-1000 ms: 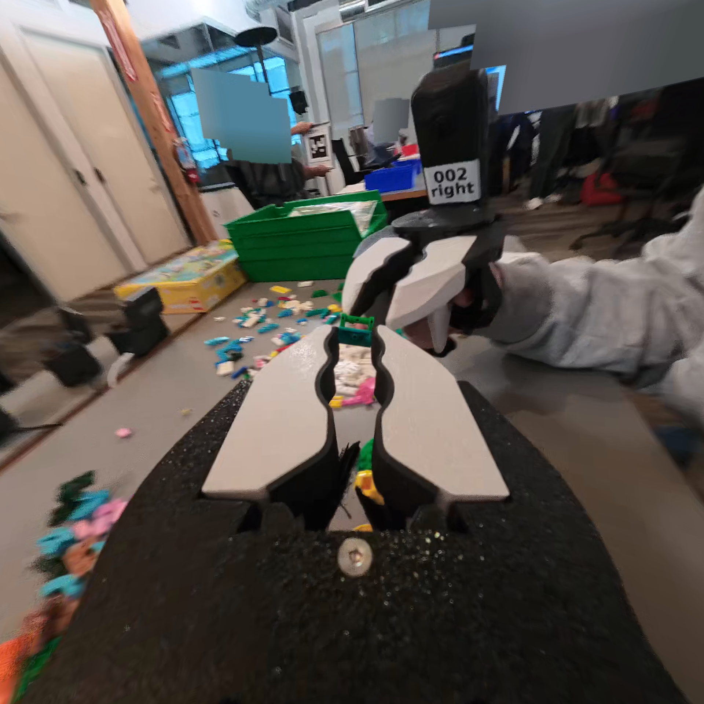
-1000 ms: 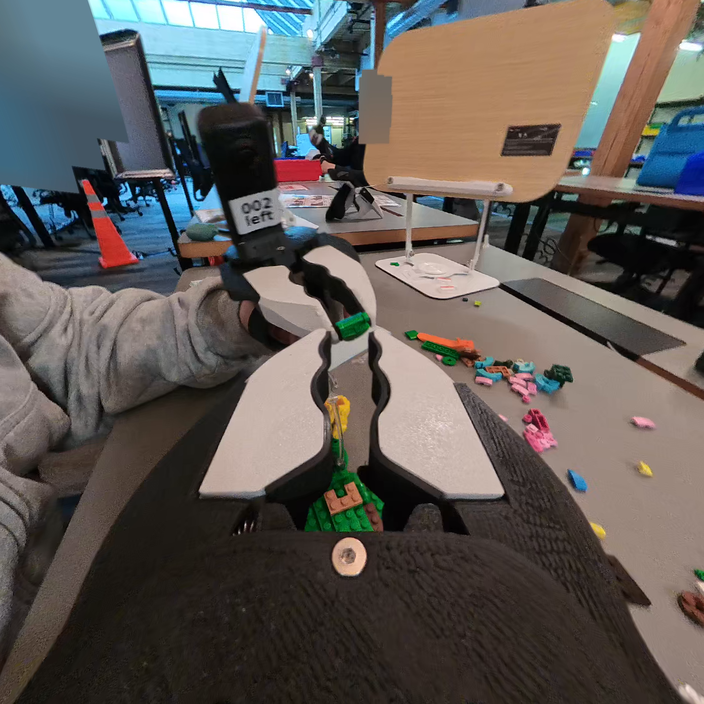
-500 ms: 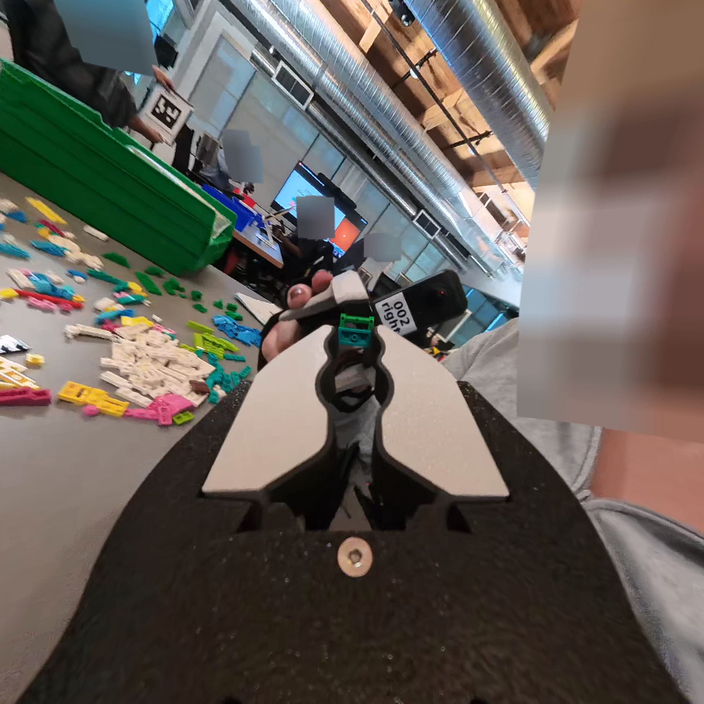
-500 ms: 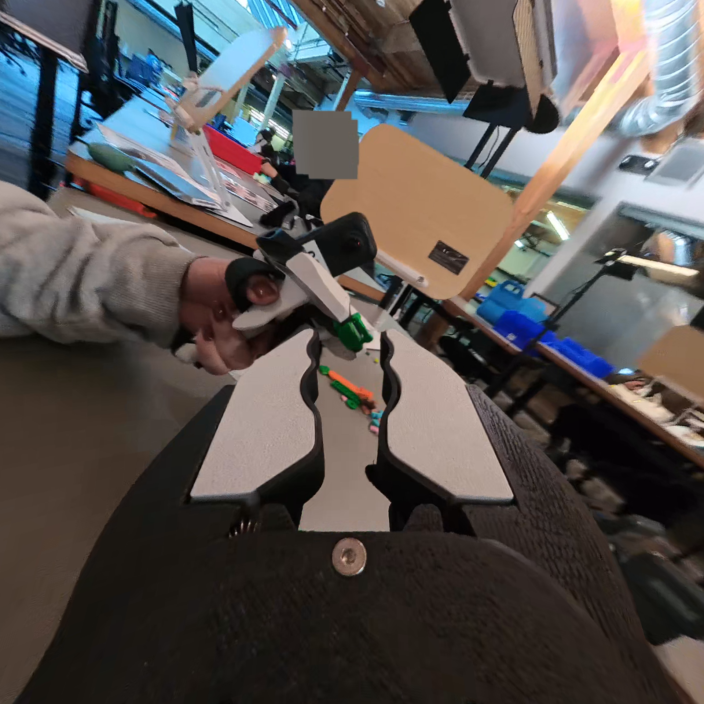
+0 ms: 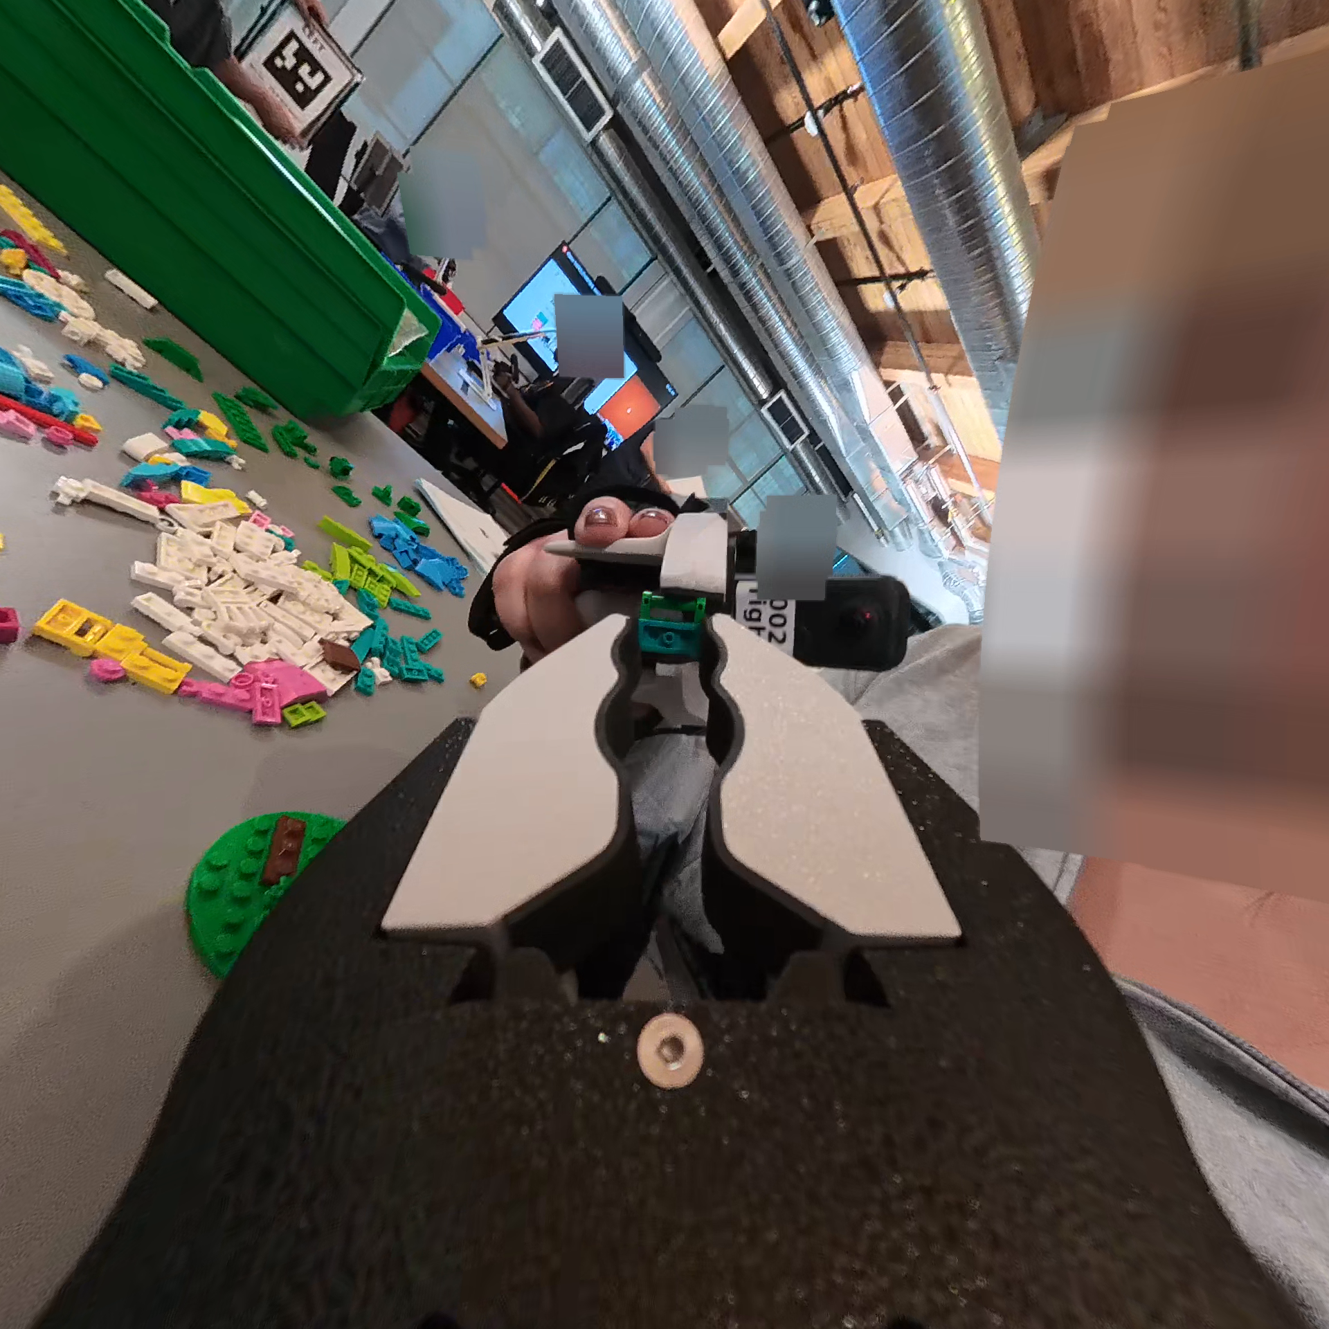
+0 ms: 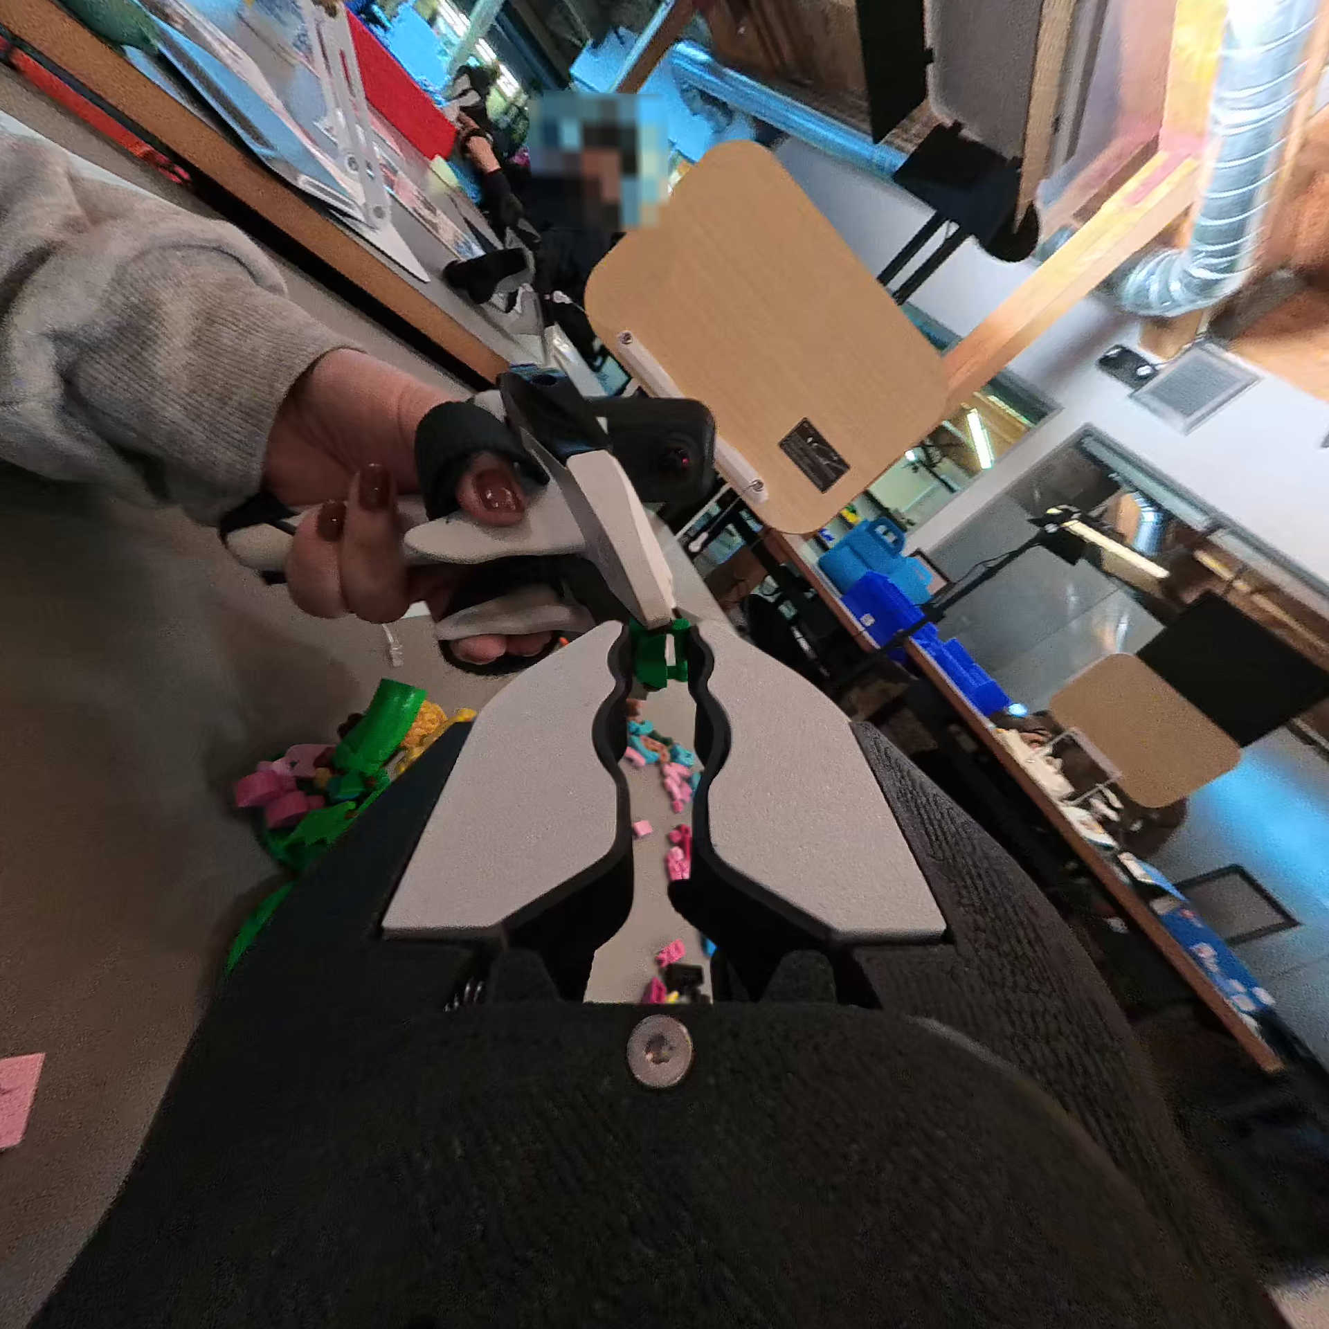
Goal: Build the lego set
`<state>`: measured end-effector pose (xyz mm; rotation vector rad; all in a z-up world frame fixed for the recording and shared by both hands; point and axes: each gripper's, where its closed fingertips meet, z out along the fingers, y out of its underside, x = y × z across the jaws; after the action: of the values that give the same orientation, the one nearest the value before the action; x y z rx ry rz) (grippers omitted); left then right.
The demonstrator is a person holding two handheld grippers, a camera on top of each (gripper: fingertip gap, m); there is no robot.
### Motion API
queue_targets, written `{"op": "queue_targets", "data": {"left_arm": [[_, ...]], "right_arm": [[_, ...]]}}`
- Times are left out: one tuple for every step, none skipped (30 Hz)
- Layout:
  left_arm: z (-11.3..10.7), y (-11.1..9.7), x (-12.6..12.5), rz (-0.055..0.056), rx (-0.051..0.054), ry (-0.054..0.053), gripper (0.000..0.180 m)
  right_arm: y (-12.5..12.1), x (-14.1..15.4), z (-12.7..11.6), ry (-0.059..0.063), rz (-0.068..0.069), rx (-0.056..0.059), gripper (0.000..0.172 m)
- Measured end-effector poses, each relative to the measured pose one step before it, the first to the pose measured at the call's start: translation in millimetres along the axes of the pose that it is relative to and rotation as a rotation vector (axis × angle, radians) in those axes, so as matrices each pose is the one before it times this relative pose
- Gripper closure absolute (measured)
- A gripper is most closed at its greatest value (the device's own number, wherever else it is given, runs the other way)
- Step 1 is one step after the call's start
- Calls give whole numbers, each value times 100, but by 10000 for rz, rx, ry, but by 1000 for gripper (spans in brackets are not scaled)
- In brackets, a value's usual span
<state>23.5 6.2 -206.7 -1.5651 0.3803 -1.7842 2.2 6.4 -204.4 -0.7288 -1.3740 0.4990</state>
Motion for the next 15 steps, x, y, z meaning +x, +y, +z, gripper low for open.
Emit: {"op": "queue_targets", "data": {"left_arm": [[-39,113,-66,83,-147,-95,165],[-18,91,-3,69,-129,-54,165],[-16,106,21,108,-100,-46,165],[-19,80,3,107,-65,-59,165],[-19,36,-11,78,-41,-58,165],[-31,37,1,63,-45,-46,165],[-43,36,12,65,-52,-19,165],[-48,9,49,32,-30,8,165],[-49,-7,63,47,-14,11,165],[-52,-15,41,89,-21,-15,165],[-83,-42,-48,120,-29,-98,165],[-173,2,-225,167,-97,-247,165],[-428,-99,-672,275,-98,-599,165],[-845,-182,-1515,392,-124,-1172,165],[-1125,-22,-2299,495,-270,-1583,164]], "right_arm": [[29,-118,-18,-130,87,17,159],[-11,-91,-31,-82,7,22,159],[-21,-97,-37,-79,-20,9,159],[-13,-75,-10,-48,-30,6,159],[-1,-38,9,-7,-30,6,159],[-4,-53,16,-10,-6,2,159],[-35,-43,30,-7,-4,21,159],[-69,-16,42,29,-8,42,159],[-68,-7,37,39,10,47,159],[-47,-9,54,41,12,29,159],[73,-30,83,43,4,-28,159],[259,-58,115,1,30,-125,158],[470,22,87,1,80,-223,158],[548,129,33,17,125,-225,156],[571,208,-8,2,220,-227,153]]}}
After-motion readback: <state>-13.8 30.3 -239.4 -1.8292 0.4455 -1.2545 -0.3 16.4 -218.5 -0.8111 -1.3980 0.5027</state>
